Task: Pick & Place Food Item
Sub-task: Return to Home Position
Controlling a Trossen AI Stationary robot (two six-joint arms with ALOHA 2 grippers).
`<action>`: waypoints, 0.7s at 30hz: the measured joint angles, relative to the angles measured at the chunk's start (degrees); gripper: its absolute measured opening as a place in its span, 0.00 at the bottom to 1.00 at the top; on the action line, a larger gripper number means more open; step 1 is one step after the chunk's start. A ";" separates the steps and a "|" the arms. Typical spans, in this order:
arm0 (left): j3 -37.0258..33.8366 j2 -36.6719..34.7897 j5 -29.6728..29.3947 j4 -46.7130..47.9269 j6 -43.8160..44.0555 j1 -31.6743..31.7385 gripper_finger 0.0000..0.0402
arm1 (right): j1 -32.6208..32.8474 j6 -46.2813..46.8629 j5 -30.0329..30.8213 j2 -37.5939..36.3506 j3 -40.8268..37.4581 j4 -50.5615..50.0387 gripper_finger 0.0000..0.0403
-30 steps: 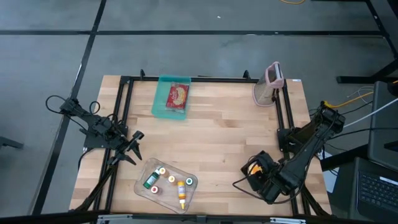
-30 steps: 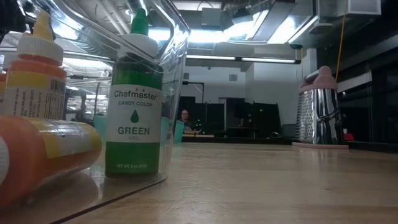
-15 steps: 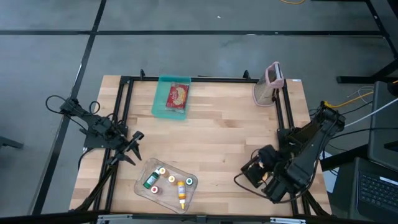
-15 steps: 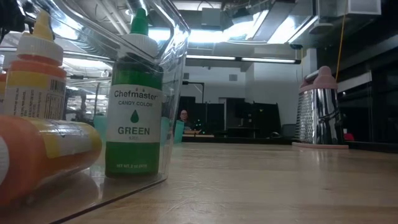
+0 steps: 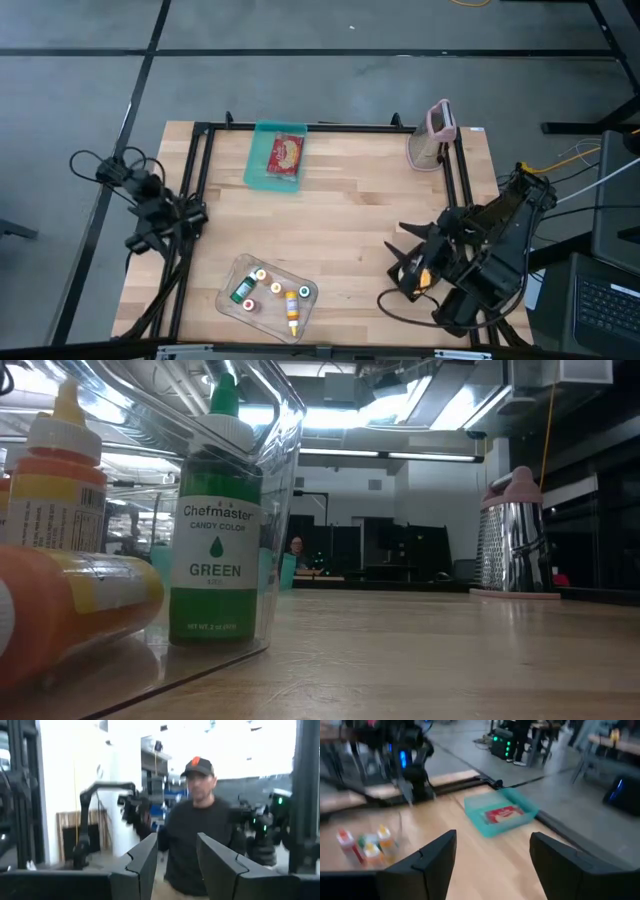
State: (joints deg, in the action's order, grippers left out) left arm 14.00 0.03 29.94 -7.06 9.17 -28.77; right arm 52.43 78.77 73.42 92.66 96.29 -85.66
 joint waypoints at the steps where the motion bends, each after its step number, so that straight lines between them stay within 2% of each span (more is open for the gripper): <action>1: 0.48 0.00 -0.05 -1.12 0.56 0.00 0.33 | 0.04 -3.46 -0.47 0.00 0.10 -0.05 0.61; 3: 1.10 0.00 -0.14 -3.50 0.70 0.00 0.33 | 0.01 -12.99 -3.94 0.00 0.15 -0.05 0.62; 5: 1.10 0.02 -1.09 -8.67 2.40 0.00 0.33 | -0.18 -17.41 -8.07 0.05 0.11 0.01 0.62; 8: 1.23 0.00 -1.32 -14.71 -0.54 0.07 0.33 | -1.08 -18.95 -9.66 0.07 -0.37 -0.14 0.61; 11: 1.24 0.02 2.56 -11.35 -1.76 0.04 0.32 | -1.60 -22.20 -14.92 0.07 -0.49 -1.34 0.61; 12: 1.23 0.02 3.07 -8.77 -2.80 0.04 0.32 | -1.55 -22.61 -13.73 0.07 -0.48 -0.64 0.61; 14: 1.23 0.02 2.70 -2.22 -5.09 0.04 0.32 | -0.43 -21.95 -7.46 -0.37 -0.50 -0.29 0.61; 16: 1.01 0.02 0.09 2.66 -6.30 0.04 0.32 | 1.69 -20.18 -2.46 -1.55 -0.48 -0.45 0.61; 18: 0.28 0.00 -1.53 2.90 -7.29 0.09 0.32 | 4.52 -18.33 0.46 -2.54 -0.48 -0.45 0.61; 21: -0.37 0.00 0.64 2.97 -9.57 0.04 0.33 | 9.25 -17.93 2.67 -4.11 -0.50 0.73 0.61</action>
State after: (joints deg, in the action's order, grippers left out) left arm 13.63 0.03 30.58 -4.09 -0.40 -28.73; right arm 61.68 60.84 76.09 88.56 95.79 -84.93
